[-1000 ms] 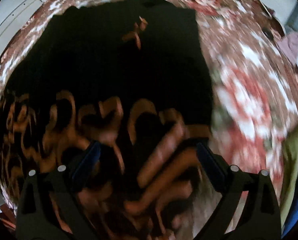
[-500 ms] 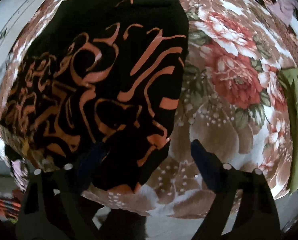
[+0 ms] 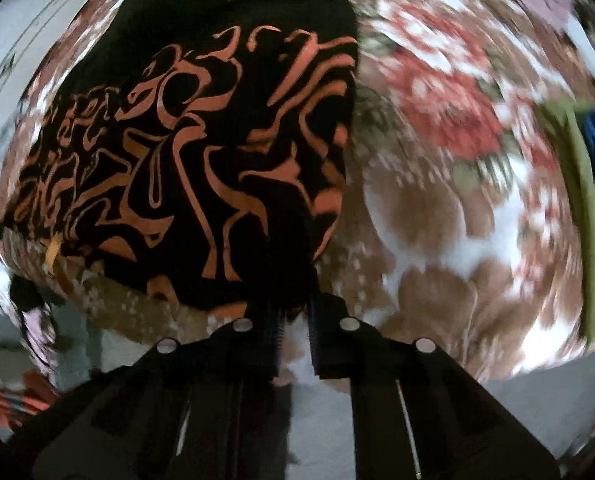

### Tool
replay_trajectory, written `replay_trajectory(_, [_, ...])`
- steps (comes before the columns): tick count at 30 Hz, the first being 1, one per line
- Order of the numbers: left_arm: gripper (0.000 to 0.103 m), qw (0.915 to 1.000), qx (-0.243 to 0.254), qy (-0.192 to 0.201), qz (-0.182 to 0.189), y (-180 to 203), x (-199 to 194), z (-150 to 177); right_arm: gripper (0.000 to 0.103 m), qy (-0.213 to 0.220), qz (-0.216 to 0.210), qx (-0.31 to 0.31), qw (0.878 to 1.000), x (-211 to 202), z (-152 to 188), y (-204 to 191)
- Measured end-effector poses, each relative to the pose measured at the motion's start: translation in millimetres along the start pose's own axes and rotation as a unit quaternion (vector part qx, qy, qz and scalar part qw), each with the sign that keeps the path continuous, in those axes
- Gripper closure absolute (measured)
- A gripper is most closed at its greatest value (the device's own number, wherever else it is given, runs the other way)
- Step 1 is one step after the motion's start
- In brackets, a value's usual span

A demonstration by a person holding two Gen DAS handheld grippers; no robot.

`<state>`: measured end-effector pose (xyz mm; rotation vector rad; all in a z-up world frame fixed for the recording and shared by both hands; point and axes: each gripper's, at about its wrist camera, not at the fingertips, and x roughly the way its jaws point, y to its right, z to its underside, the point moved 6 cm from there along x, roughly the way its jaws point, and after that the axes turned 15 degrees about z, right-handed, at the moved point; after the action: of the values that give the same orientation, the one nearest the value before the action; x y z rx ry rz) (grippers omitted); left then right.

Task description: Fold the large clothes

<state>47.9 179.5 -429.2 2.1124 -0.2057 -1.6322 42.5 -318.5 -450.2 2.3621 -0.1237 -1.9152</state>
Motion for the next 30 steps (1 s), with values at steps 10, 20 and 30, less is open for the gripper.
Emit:
replay_trajectory(10, [0.019, 0.9992, 0.038, -0.010, 0.008, -1, 5, -24, 0.058, -0.035, -0.032, 0.077, 0.996, 5, 34, 16])
replay_trajectory(20, [0.018, 0.9991, -0.026, 0.000, 0.034, -38, 20, -33, 0.021, -0.021, -0.113, 0.149, 0.982, 16, -31, 13])
replay_trajectory(30, [0.030, 0.9933, -0.014, -0.042, 0.107, -19, 32, -23, 0.037, -0.063, -0.090, 0.144, 0.983, 30, -35, 4])
